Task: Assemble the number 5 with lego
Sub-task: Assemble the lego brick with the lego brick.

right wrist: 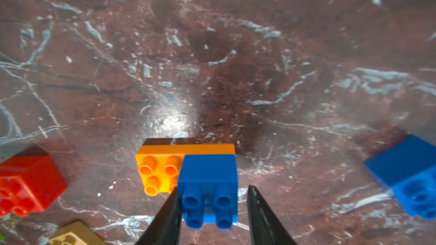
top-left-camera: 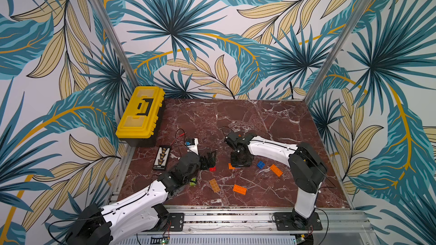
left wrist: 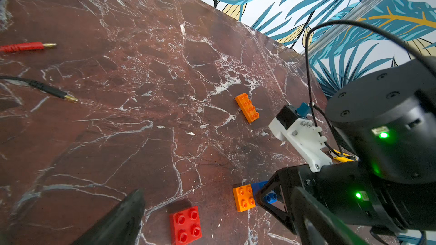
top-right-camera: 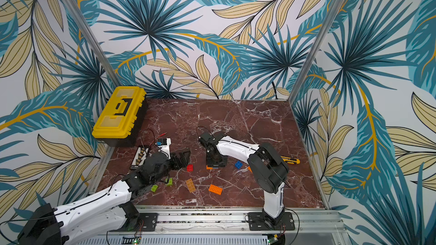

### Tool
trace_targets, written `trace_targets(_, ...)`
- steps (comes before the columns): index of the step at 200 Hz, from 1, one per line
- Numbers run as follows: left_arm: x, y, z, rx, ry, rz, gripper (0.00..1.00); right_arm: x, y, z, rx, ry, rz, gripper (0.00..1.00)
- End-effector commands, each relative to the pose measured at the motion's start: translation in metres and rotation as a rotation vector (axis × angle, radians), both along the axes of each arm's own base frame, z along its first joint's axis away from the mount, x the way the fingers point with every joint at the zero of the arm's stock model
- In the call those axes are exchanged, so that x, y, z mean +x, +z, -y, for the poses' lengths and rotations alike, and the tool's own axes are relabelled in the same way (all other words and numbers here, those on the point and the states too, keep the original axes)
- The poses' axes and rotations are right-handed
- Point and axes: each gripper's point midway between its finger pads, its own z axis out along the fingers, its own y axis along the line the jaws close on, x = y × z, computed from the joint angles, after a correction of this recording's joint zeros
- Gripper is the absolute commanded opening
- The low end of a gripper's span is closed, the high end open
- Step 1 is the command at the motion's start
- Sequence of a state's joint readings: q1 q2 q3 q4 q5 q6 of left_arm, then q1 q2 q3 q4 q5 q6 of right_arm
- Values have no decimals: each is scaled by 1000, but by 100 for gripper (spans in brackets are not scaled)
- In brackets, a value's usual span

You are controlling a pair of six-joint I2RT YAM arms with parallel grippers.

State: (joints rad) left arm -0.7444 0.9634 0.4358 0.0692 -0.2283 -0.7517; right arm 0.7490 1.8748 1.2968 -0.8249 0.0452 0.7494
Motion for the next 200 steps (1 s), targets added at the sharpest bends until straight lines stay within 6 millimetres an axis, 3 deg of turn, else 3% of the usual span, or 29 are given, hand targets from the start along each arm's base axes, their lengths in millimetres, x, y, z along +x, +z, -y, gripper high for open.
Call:
trace_targets(1, -1, -6, -6, 11, 16, -4, 100, 3, 16, 4, -14, 10, 29, 50)
trace_targets(34, -1, -6, -4, 10, 9, -2, 100, 1, 10, 6, -21, 7, 21, 47)
trace_targets(98, 0, -8, -2, 12, 1, -10, 100, -2, -6, 8, -46, 5, -12, 26)
trace_targets(121, 0, -9, -1, 10, 0, -12, 100, -15, -24, 16, -80, 19, -72, 24)
trace_targets(161, 0, -10, -1, 8, 2, -17, 100, -54, -74, 39, -141, 7, -223, 19)
trace_targets(200, 1, -12, 1, 8, -1, -19, 100, -57, -78, 48, -177, 10, -232, 19)
